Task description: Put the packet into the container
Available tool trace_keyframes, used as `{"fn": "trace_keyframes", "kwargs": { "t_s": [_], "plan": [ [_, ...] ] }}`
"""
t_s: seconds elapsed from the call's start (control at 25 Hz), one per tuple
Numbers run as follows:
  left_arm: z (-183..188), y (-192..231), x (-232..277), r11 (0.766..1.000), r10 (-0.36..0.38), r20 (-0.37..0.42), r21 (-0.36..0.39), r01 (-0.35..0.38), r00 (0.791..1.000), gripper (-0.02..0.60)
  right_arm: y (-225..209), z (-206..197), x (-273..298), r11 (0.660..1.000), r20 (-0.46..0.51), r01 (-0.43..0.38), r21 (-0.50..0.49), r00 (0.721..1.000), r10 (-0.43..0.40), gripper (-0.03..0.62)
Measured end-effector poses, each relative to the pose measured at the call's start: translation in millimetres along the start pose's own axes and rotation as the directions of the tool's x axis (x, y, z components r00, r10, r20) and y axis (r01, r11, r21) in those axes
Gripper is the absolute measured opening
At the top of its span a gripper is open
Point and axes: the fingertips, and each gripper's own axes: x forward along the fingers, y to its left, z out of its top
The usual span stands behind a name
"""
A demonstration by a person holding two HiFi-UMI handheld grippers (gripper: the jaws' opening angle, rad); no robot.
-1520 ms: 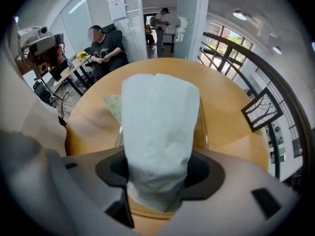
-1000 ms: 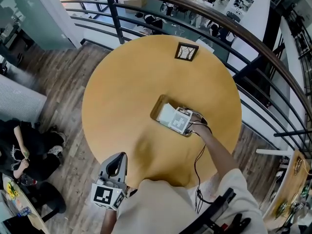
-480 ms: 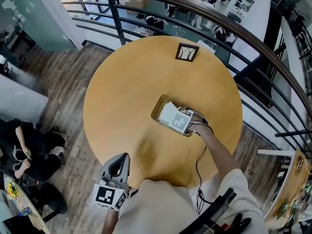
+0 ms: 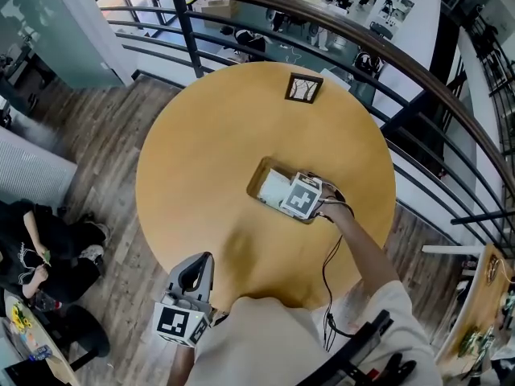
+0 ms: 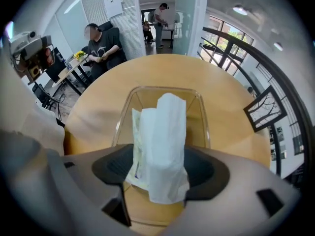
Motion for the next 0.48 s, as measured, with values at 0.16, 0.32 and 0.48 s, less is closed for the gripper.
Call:
{"fn": "trace_keyframes", "kwargs": {
  "t_s": [0.16,0.32,0.48],
  "plan": [
    [-2,0,2,1.0,-0.012,0.005,0.002,0.012,1.0,0.005,0,5,-17,1.0,0.051,0.03,0.001,0.998,-0.03,0.328],
    [-1,-2,6,1.0,-0.027,0.012,0.006,0.027,1.0,0.006,-1,11,-35,0.999,0.085,0.05,-0.004,0.995,-0.049,0.328],
    [3,-7,8,0.999,-0.044,0.016,0.015,0.043,0.999,0.005,-5,13,-58,0.998,0.119,0.069,-0.006,0.991,-0.068,0.328]
  ]
}}
